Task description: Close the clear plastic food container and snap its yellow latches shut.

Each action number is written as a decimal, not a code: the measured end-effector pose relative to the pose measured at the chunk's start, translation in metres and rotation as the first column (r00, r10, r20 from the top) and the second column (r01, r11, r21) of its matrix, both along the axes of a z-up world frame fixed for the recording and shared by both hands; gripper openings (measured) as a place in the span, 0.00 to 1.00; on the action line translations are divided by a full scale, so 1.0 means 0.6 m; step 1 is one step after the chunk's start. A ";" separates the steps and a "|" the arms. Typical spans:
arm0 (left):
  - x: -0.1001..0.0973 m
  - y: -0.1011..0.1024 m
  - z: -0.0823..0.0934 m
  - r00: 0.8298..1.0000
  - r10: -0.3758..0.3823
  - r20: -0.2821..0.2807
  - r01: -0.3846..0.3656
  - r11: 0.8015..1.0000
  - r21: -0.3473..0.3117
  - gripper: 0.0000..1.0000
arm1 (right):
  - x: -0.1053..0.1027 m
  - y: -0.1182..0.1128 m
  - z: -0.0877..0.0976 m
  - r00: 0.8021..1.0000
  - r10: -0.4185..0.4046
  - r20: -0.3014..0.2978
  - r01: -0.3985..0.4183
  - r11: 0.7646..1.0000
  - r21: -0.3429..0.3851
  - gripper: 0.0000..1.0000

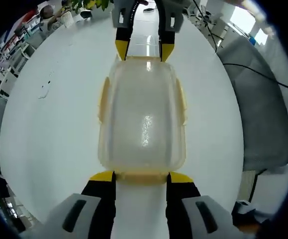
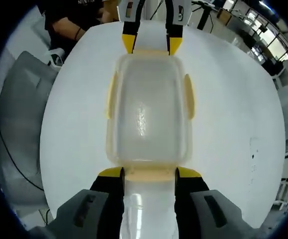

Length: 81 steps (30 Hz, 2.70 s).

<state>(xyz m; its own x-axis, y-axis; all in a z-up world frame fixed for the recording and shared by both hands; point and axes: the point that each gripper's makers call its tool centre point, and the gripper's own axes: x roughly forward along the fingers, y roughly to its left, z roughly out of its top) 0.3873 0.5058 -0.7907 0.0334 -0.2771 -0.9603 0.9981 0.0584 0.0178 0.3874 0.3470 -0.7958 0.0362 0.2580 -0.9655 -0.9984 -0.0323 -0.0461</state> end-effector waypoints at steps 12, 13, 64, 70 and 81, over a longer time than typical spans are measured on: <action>-0.008 -0.073 0.039 0.999 0.010 0.052 -0.011 1.000 0.023 0.33 | -0.003 -0.070 0.037 0.999 0.002 0.033 -0.002 1.000 -0.007 0.36; -0.007 -0.080 0.040 0.999 0.012 0.052 -0.013 1.000 0.023 0.33 | -0.002 -0.077 0.038 0.999 0.000 0.034 0.000 1.000 -0.006 0.36; 0.032 -0.379 0.010 0.999 -0.046 -0.008 0.046 0.999 0.016 0.33 | 0.018 -0.378 0.012 0.997 -0.073 -0.011 0.073 0.997 -0.015 0.37; 0.031 -0.381 0.006 0.999 -0.048 -0.016 0.048 0.999 0.026 0.34 | 0.017 -0.382 0.012 0.997 -0.079 -0.023 0.079 0.997 -0.007 0.37; 0.030 -0.384 0.005 0.999 -0.048 -0.023 0.049 0.998 0.035 0.34 | 0.017 -0.385 0.009 0.997 -0.075 -0.035 0.074 0.997 -0.006 0.37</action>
